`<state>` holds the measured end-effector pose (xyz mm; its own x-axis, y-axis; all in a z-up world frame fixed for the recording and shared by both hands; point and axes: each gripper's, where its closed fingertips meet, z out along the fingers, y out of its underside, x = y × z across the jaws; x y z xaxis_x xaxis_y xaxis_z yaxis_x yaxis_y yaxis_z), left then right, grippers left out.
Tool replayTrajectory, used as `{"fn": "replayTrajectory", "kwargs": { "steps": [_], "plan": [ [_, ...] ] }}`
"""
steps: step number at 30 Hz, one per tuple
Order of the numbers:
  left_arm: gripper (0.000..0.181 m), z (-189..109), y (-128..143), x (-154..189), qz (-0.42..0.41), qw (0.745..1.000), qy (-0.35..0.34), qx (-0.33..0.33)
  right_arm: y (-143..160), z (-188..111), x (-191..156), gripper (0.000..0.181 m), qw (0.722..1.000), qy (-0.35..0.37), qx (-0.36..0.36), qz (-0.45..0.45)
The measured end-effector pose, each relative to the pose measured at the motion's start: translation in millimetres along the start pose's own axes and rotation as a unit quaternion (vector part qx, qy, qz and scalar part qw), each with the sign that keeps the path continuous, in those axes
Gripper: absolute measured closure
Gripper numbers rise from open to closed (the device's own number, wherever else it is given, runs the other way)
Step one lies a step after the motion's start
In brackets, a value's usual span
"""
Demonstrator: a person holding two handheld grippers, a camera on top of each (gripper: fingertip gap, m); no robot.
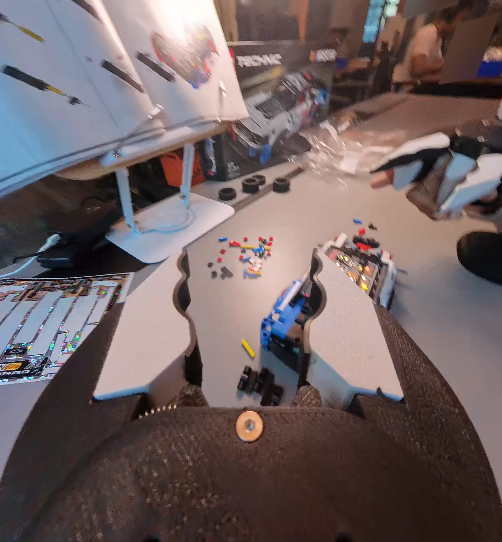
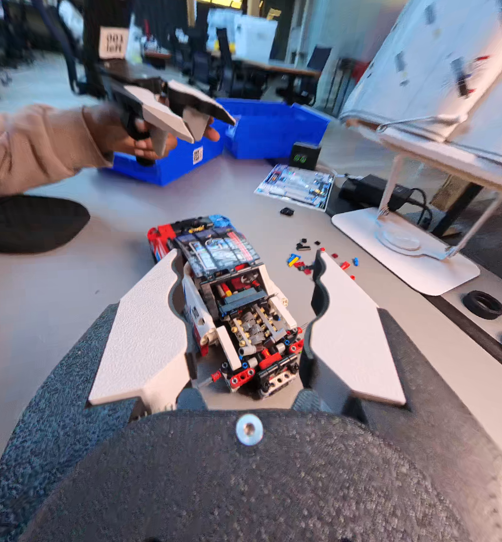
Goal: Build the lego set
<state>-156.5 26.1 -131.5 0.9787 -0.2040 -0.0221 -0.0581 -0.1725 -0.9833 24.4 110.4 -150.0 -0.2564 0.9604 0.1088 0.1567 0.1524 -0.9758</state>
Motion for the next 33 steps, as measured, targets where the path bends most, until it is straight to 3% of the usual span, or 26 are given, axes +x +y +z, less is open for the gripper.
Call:
{"fn": "replayTrajectory", "kwargs": {
  "steps": [4, 9, 11, 13, 14, 19, 28, 33],
  "plan": [
    [0.109, 32, -36, -61, -0.118, 0.988, -0.07, 0.072, -17, -9, 35, 0.109, 0.992, 0.079, 0.086, 0.046],
    [0.105, 76, -17, -138, -0.136, 0.974, -0.172, 0.055, -7, -2, 117, 0.138, 0.967, 0.224, 0.057, 0.104],
    [0.108, 84, -13, -142, -0.133, 0.972, -0.182, 0.066, -10, 10, 160, 0.147, 0.956, 0.272, 0.042, 0.105],
    [0.111, 86, -8, -140, -0.118, 0.971, -0.196, 0.074, -20, 28, 204, 0.173, 0.947, 0.3, 0.047, 0.105],
    [0.112, 87, -4, -137, -0.1, 0.972, -0.2, 0.065, -25, 38, 227, 0.178, 0.942, 0.317, 0.047, 0.099],
    [0.111, 77, -2, -135, -0.03, 0.973, -0.226, 0.046, -15, 75, 321, 0.181, 0.906, 0.409, 0.0, 0.106],
    [0.113, 71, -5, -140, -0.007, 0.97, -0.236, 0.055, -13, 82, 347, 0.181, 0.892, 0.44, 0.012, 0.106],
    [0.113, 63, -12, -144, -0.005, 0.968, -0.242, 0.066, -31, 63, 297, 0.177, 0.911, 0.377, 0.082, 0.144]
  ]
}}
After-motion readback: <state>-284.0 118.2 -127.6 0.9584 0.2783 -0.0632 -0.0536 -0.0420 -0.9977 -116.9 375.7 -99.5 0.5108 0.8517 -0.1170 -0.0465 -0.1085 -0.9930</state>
